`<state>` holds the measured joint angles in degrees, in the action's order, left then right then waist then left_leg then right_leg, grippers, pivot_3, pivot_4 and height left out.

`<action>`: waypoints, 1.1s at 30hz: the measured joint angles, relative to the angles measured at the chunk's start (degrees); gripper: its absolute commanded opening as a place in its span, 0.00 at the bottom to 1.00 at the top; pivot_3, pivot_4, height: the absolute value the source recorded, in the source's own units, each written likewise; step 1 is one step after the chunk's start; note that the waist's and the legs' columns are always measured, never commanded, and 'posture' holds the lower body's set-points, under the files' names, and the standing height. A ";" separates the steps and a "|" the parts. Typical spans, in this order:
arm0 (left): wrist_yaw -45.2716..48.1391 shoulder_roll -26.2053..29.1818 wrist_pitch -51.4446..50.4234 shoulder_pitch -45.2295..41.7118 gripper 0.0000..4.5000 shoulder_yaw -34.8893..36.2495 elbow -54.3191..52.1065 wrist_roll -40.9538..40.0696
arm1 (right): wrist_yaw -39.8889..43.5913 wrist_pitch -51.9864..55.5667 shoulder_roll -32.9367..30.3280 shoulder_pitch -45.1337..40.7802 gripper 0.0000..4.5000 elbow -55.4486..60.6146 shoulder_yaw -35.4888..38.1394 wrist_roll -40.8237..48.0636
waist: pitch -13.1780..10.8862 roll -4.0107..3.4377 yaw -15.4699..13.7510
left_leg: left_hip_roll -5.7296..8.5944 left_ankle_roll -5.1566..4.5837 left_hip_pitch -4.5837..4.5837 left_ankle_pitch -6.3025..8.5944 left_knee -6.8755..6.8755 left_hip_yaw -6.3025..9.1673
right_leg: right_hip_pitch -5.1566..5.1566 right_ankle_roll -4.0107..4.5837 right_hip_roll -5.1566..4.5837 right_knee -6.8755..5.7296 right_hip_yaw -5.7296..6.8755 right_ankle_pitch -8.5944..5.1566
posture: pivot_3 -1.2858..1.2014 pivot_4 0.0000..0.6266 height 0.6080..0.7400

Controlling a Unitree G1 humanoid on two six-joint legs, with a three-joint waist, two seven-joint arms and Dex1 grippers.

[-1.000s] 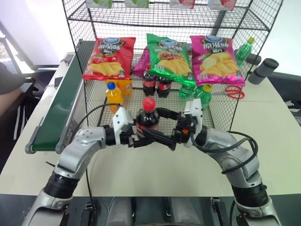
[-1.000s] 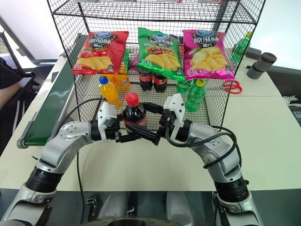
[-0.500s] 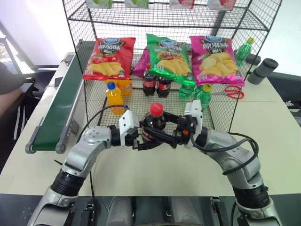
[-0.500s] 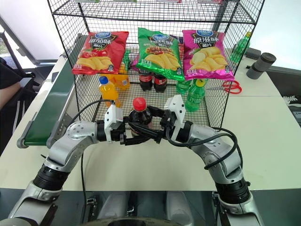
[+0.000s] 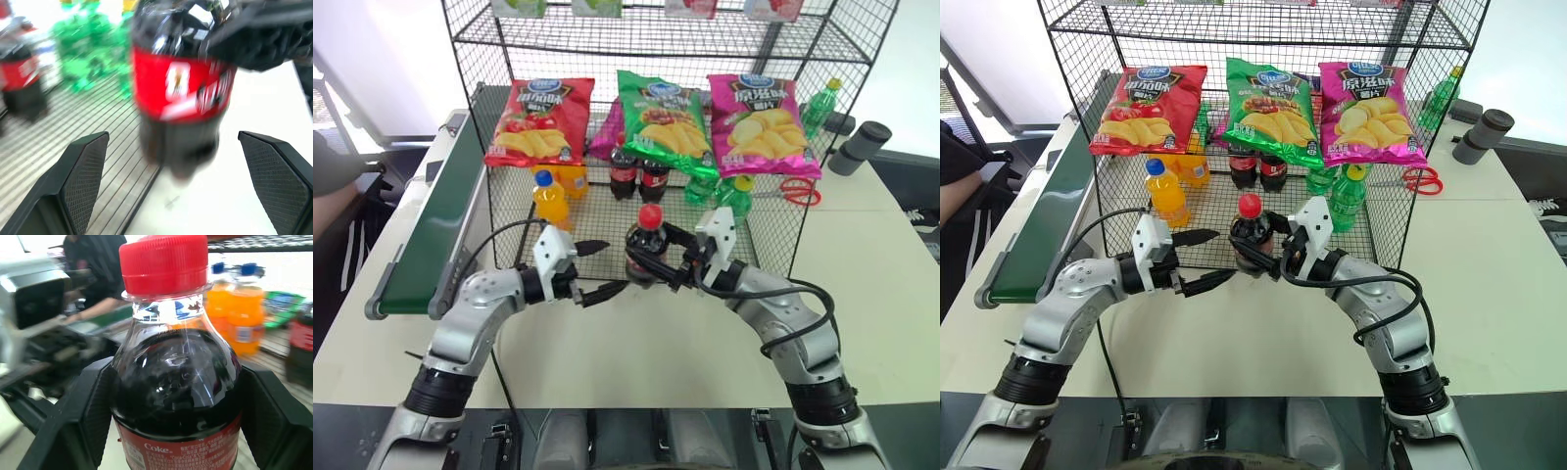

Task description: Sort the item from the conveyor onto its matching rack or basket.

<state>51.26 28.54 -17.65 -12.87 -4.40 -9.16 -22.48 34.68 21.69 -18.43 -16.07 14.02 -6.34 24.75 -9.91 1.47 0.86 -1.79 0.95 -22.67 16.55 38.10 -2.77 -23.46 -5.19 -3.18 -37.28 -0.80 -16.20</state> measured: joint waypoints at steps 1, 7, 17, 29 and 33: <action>-0.43 0.03 0.24 0.78 1.00 0.52 0.00 0.07 | -1.09 -1.37 0.77 -0.39 0.66 -1.81 0.27 -1.28 | 0.00 0.00 -0.01 | 0.00 0.00 0.00 0.00 0.00 0.00 | 0.00 0.00 -0.01 -0.01 0.00 0.00 | 0.52 0.24 1.00; -4.95 -0.10 1.03 4.92 1.00 3.87 -0.31 0.73 | -9.21 -12.47 5.27 -6.43 0.66 -18.51 3.18 -9.73 | 0.00 -0.01 0.08 | -0.01 0.01 0.04 0.00 0.00 -0.04 | 0.00 0.00 -0.07 -0.06 -0.03 0.00 | 0.52 0.24 1.00; -8.00 -0.47 2.25 5.76 1.00 4.79 -0.95 1.30 | -12.98 -25.13 13.00 -15.42 0.66 -41.14 5.44 -13.87 | -0.02 -0.04 0.61 | -0.02 0.04 0.07 -0.02 -0.02 -0.09 | -0.05 0.00 -0.14 -0.18 -0.07 0.01 | 0.52 0.24 1.00; -8.19 0.01 1.72 6.54 1.00 4.79 -3.14 1.86 | -11.39 -32.21 17.61 -22.63 0.66 -55.95 6.02 -14.46 | -0.03 -0.06 1.66 | 0.02 0.05 0.08 -0.02 -0.04 -0.08 | -0.04 0.00 -0.28 -0.20 -0.05 0.01 | 0.52 0.24 1.00; -8.61 0.01 1.58 6.57 1.00 4.78 -3.39 1.86 | -10.29 -32.84 17.84 -23.03 0.96 -56.84 6.68 -14.39 | -0.03 -0.06 1.70 | 0.01 0.06 0.08 -0.02 -0.04 -0.08 | -0.04 0.00 -0.28 -0.22 -0.04 0.01 | 0.52 0.24 1.00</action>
<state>42.65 28.54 -16.07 -6.30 0.39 -12.55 -20.61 24.39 -11.15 -0.59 -39.10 -42.82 0.35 10.36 -9.94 1.41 2.56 -1.78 1.00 -22.59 16.54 38.06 -2.85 -23.50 -5.19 -3.46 -37.49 -0.84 -16.20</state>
